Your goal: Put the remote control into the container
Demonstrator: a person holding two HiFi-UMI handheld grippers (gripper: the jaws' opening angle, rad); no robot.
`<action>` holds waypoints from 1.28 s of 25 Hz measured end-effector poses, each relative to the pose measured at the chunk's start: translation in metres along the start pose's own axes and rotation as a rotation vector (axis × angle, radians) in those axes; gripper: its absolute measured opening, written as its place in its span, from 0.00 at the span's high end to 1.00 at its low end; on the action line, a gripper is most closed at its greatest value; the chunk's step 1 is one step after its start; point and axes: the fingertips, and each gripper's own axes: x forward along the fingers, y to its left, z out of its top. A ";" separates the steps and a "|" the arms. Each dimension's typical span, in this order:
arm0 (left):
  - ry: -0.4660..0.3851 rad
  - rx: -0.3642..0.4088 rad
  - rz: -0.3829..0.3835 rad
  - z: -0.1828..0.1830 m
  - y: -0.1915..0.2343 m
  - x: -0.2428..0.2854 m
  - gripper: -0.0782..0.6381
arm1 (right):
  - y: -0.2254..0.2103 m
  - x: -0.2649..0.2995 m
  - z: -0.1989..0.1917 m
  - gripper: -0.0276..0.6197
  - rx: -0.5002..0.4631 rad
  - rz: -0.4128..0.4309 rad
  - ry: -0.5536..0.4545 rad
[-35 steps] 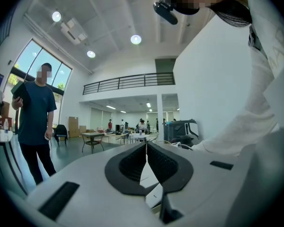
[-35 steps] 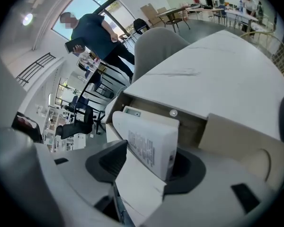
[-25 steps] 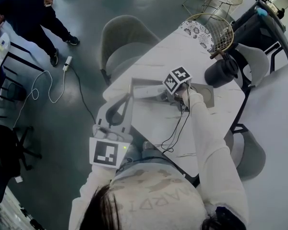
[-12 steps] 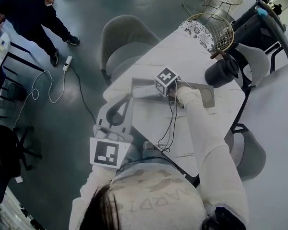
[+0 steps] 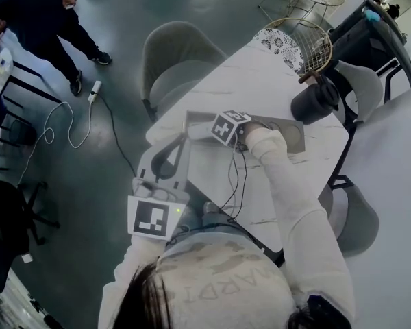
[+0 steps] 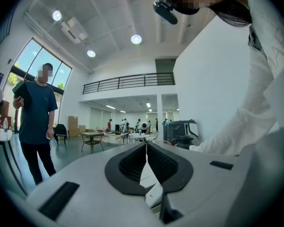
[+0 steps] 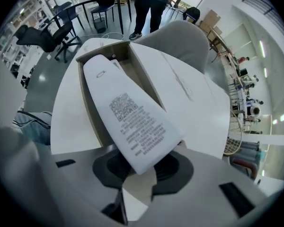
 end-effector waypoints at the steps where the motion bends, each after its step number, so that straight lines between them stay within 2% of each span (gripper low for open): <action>1: 0.000 0.000 -0.002 0.000 -0.001 0.000 0.87 | -0.001 0.000 0.000 0.80 -0.007 -0.014 -0.003; 4: 0.002 -0.004 -0.003 0.001 -0.001 0.000 0.87 | -0.002 -0.001 -0.004 0.82 -0.040 -0.057 0.017; 8: 0.001 -0.001 0.000 0.002 0.001 -0.001 0.87 | -0.008 -0.003 -0.002 0.85 -0.154 -0.150 0.042; 16: -0.004 0.019 0.008 0.003 0.001 -0.002 0.87 | -0.009 -0.006 -0.005 0.88 -0.223 -0.223 0.047; 20: -0.005 0.017 0.014 0.004 0.003 -0.003 0.87 | -0.013 -0.011 -0.006 0.89 -0.292 -0.294 0.055; 28: 0.000 0.011 0.021 0.003 0.004 -0.005 0.87 | -0.011 -0.015 -0.006 0.89 -0.346 -0.323 -0.020; 32: -0.006 0.013 0.019 0.005 0.003 -0.006 0.87 | -0.014 -0.018 -0.001 0.89 -0.422 -0.405 -0.073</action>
